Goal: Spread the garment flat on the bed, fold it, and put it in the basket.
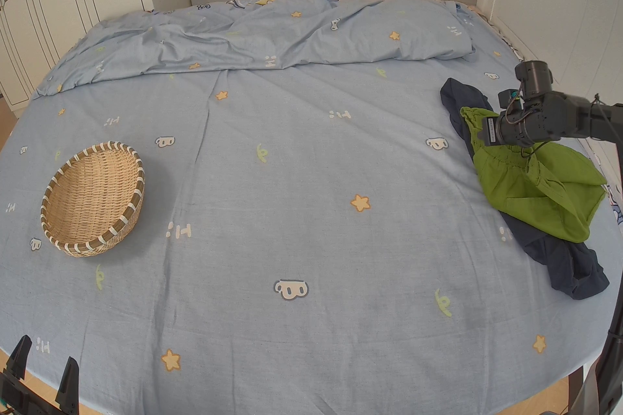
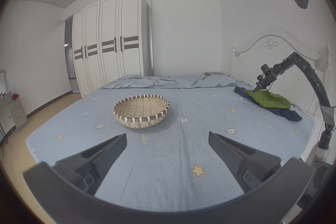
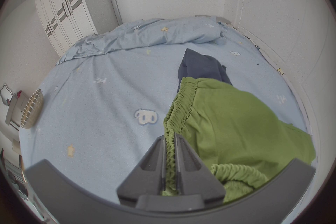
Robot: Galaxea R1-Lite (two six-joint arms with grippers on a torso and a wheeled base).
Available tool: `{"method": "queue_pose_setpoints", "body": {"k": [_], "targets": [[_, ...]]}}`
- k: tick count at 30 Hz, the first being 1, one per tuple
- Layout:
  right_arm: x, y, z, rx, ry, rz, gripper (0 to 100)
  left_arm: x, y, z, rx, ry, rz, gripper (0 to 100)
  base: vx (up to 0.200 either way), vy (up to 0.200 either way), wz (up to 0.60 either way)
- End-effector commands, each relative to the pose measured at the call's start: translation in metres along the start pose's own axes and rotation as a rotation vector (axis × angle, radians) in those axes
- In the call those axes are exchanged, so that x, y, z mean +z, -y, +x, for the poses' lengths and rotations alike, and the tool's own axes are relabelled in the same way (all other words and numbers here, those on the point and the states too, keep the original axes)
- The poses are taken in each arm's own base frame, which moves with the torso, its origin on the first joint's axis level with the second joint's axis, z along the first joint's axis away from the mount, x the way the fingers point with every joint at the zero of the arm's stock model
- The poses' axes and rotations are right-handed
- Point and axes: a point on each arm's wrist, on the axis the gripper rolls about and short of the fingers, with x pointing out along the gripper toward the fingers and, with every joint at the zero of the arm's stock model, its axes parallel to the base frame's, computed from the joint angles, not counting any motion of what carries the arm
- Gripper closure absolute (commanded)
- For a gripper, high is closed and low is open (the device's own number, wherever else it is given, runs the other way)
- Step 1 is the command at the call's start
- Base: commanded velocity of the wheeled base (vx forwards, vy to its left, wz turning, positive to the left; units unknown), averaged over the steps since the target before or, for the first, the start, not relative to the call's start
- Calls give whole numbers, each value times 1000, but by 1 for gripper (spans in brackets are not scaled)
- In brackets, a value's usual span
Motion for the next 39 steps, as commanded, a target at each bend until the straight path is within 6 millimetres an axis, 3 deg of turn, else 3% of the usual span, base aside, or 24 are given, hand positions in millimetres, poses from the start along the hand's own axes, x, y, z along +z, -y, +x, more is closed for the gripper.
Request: {"method": "queue_pose_setpoints", "body": {"k": [1,2,3,4,7,8,14,22,27,28,31,34,39], "targets": [[25,-19,-104,17,53,17,100,-5,0,0,1,-1,0,0,0,0,0],[26,-25,-120,28,52,43,100,-5,0,0,1,-1,0,0,0,0,0],[26,-26,-121,30,52,49,100,-5,0,0,1,-1,0,0,0,0,0],[27,-38,-139,58,48,101,100,-5,0,0,1,-1,0,0,0,0,0],[26,-60,-162,112,25,173,100,-5,0,0,1,-1,0,0,0,0,0],[25,-60,-163,113,21,175,100,-5,0,0,1,-1,0,0,0,0,0],[23,-110,-197,245,-23,293,100,-5,0,0,1,-1,0,0,0,0,0],[36,-161,-229,416,-9,396,100,-5,0,0,1,-1,0,0,0,0,0],[35,-193,-242,522,-27,398,100,-5,0,0,1,-1,0,0,0,0,0],[32,-210,-248,574,-36,370,100,-5,0,0,1,-1,0,0,0,0,0],[32,-231,-250,639,-29,346,100,-5,0,0,1,-1,0,0,0,0,0],[28,-263,-236,669,-33,354,100,-5,0,0,1,-1,0,0,0,0,0],[11,-295,-210,647,-105,322,100,-5,0,0,1,-1,0,0,0,0,0]]}}
